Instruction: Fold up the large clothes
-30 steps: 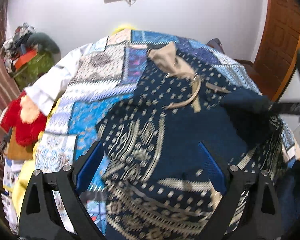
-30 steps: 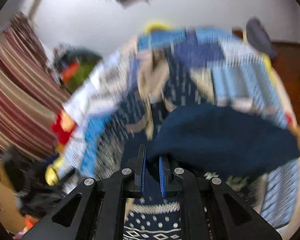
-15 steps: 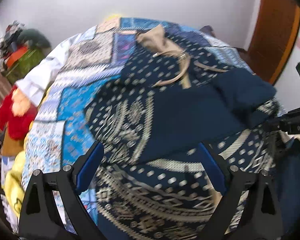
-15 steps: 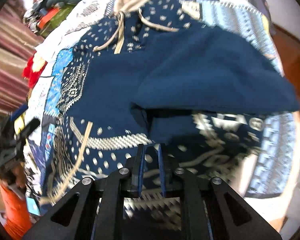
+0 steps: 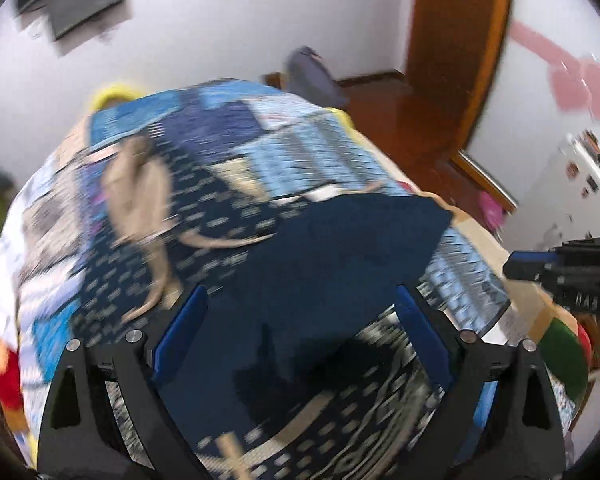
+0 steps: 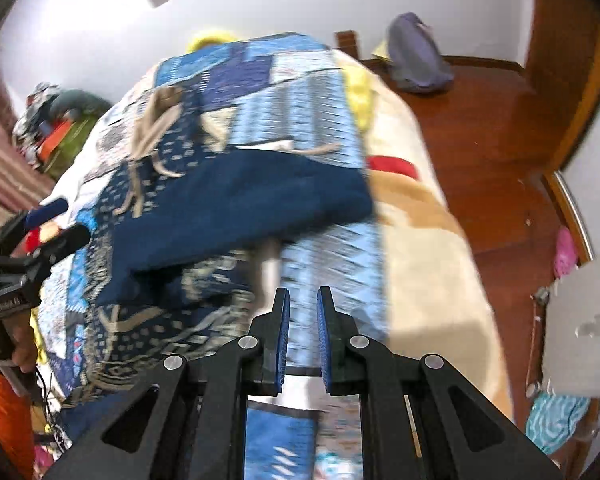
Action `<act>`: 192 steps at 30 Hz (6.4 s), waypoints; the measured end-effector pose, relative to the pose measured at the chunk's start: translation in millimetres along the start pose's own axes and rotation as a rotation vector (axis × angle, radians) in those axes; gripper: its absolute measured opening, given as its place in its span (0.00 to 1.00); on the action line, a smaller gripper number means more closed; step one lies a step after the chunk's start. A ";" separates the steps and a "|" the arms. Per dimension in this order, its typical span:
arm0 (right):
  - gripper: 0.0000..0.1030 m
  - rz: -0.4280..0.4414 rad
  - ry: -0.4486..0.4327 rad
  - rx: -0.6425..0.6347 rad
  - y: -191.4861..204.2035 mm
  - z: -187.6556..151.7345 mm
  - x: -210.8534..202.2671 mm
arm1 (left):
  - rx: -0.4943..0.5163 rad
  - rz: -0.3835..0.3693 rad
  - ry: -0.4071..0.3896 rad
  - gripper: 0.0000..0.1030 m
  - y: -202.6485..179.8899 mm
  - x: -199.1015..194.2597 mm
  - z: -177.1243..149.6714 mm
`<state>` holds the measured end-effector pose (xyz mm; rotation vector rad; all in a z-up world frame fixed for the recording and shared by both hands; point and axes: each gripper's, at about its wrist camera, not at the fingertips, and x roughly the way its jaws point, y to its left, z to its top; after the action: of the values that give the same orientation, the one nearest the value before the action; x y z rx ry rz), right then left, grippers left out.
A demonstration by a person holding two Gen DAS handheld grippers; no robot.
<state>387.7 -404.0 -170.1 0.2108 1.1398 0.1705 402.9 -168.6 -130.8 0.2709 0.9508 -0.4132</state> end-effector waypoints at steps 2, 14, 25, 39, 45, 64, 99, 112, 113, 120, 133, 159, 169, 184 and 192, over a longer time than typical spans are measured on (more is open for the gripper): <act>0.09 -0.015 0.007 0.017 -17.4 -4.0 1.8 | 0.055 -0.026 0.049 0.92 -28.8 29.5 13.6; 0.09 -0.001 0.039 0.086 -54.7 -26.3 25.7 | 0.160 0.115 0.102 0.19 -84.3 108.6 26.5; 0.09 0.056 -0.008 -0.015 -1.1 8.4 29.4 | -0.065 0.167 -0.168 0.08 24.0 -16.7 41.8; 0.09 -0.160 0.029 -0.343 114.7 33.6 105.1 | -0.347 0.235 0.102 0.15 190.3 9.7 -129.1; 0.20 -0.321 -0.057 -0.431 117.9 13.4 111.5 | -0.415 0.188 0.180 0.56 200.1 44.8 -208.3; 0.91 -0.176 -0.093 -0.270 91.8 11.4 54.5 | -0.378 0.080 0.140 0.86 167.8 41.1 -156.4; 0.91 -0.188 0.002 -0.284 94.0 7.7 89.8 | -0.579 0.346 0.316 0.17 286.8 21.4 -264.8; 0.92 -0.079 -0.064 -0.287 119.9 2.0 46.6 | -0.510 0.337 0.171 0.84 258.4 25.0 -195.8; 0.92 -0.091 -0.053 -0.303 125.1 -0.4 53.2 | -0.507 0.370 0.194 0.84 256.4 32.5 -195.3; 0.92 -0.156 0.043 -0.337 119.0 -12.6 95.9 | -0.601 0.401 0.210 0.87 281.7 35.2 -238.2; 0.92 -0.141 -0.044 -0.320 108.2 1.1 49.5 | -0.546 0.427 0.176 0.87 295.6 -29.1 -228.6; 0.99 0.038 -0.040 -0.237 209.3 228.9 185.2 | -0.663 0.059 0.105 0.89 351.2 123.4 -19.4; 0.35 0.126 0.022 -0.098 207.8 252.2 260.4 | -0.739 -0.061 0.075 0.18 341.7 156.9 -12.5; 0.11 0.277 -0.044 -0.425 246.7 152.4 121.0 | -0.386 -0.075 0.018 0.07 241.6 15.6 -40.2; 0.11 0.107 0.031 -0.480 211.3 55.9 114.5 | -0.345 0.004 0.270 0.09 197.1 54.5 -136.4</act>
<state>479.8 -176.4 -195.2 -0.1587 1.0866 0.5354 421.2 49.2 -243.3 0.0134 1.2670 -0.2055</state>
